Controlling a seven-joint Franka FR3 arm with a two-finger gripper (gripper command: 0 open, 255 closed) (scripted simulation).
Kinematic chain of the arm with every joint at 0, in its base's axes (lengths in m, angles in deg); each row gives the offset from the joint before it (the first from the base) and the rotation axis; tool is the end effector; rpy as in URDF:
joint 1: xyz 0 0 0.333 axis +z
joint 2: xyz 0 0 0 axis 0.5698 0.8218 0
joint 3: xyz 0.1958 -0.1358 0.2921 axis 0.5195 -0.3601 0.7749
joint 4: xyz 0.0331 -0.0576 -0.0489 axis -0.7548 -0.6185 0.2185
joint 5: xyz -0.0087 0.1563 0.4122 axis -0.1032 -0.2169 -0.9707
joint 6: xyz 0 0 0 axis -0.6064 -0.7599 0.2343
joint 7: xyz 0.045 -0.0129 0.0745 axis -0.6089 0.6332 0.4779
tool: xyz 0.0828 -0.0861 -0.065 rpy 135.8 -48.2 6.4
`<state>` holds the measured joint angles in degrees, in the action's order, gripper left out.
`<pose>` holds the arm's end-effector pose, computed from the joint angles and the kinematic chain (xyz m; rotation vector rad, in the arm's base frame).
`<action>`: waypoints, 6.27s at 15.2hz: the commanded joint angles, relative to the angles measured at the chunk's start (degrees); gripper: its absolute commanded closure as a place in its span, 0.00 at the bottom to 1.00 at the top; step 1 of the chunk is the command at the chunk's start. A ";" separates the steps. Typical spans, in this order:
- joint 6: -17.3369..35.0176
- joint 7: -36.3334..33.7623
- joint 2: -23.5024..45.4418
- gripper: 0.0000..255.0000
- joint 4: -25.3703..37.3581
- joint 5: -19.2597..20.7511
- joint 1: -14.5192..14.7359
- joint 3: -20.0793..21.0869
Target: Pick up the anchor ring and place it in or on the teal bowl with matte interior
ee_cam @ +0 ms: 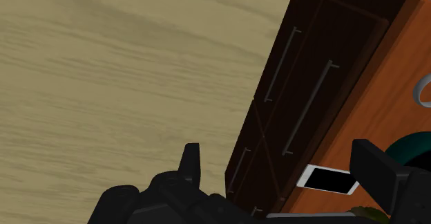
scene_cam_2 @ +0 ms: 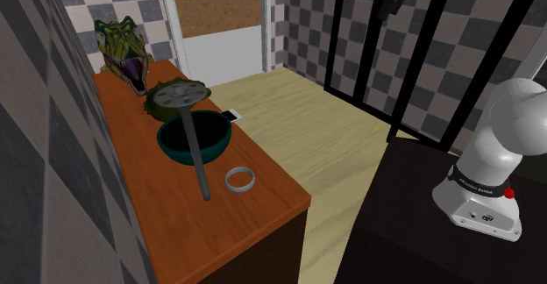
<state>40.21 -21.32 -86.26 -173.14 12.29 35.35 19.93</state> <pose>0.3195 0.0001 0.6777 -3.1059 0.1211 -0.4051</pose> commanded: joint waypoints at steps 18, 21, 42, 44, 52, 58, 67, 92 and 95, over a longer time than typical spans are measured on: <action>20.24 -14.03 21.15 0.00 -2.45 -3.46 3.80 15.13; 23.33 -16.90 26.43 0.00 -0.94 -2.69 4.03 17.81; 32.39 -39.40 67.45 0.00 22.47 16.66 11.64 25.57; 33.50 -39.81 68.43 0.00 22.23 17.31 11.83 25.24; 35.96 -40.76 70.78 0.00 21.88 18.84 12.31 24.41; 35.96 -40.76 70.78 1.00 21.88 18.83 12.31 24.42; 35.39 -40.51 70.33 1.00 22.05 18.51 12.19 24.59; 19.55 -35.50 62.09 1.00 30.75 12.29 10.65 27.18; 17.46 -35.08 61.55 1.00 32.39 11.85 10.63 27.32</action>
<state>58.46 -56.62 -24.61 -141.43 24.28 46.01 47.23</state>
